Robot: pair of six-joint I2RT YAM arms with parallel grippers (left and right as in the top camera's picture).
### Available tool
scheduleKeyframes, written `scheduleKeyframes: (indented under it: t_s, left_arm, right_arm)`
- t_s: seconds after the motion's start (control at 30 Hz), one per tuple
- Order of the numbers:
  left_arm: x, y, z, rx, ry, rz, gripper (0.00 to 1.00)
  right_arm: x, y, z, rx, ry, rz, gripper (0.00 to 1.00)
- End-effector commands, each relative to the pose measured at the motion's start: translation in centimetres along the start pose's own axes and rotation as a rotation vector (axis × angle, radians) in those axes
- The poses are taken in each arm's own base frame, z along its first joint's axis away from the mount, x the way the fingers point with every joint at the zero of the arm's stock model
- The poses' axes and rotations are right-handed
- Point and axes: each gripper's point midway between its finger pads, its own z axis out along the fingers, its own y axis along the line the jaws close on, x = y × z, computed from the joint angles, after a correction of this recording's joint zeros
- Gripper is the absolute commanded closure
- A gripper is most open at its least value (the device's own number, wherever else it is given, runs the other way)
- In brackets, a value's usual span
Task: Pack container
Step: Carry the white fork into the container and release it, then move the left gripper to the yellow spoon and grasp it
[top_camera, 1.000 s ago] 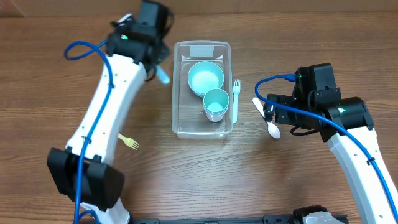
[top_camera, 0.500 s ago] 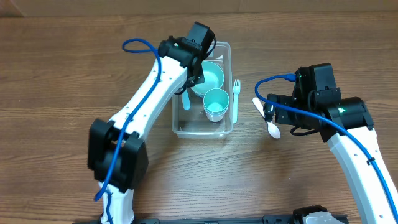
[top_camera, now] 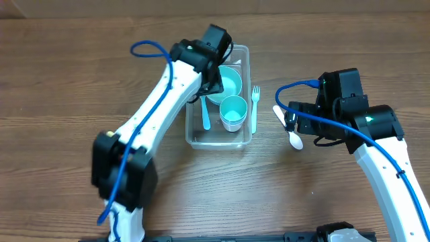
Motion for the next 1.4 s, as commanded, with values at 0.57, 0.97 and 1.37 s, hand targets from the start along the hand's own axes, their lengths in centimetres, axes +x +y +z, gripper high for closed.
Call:
scheduleKeyframes:
  t_s: [0.57,0.97,1.37]
  left_arm:
    - [12.4,14.7,2.0,-0.126,0.196,-0.778,0.0]
    - [16.7,18.6,7.3,-0.233,0.208,-0.833,0.0]
    - [11.9,20.5,10.3,-0.161,0.088,-0.864,0.05]
  right_arm:
    - [-0.2,0.1,-0.3,-0.009,-0.014,0.001,0.0]
    - [-0.2,0.1,-0.3,-0.009,-0.014,0.001,0.0]
    - [-0.2,0.1,-0.3,-0.009,-0.014,0.001,0.0]
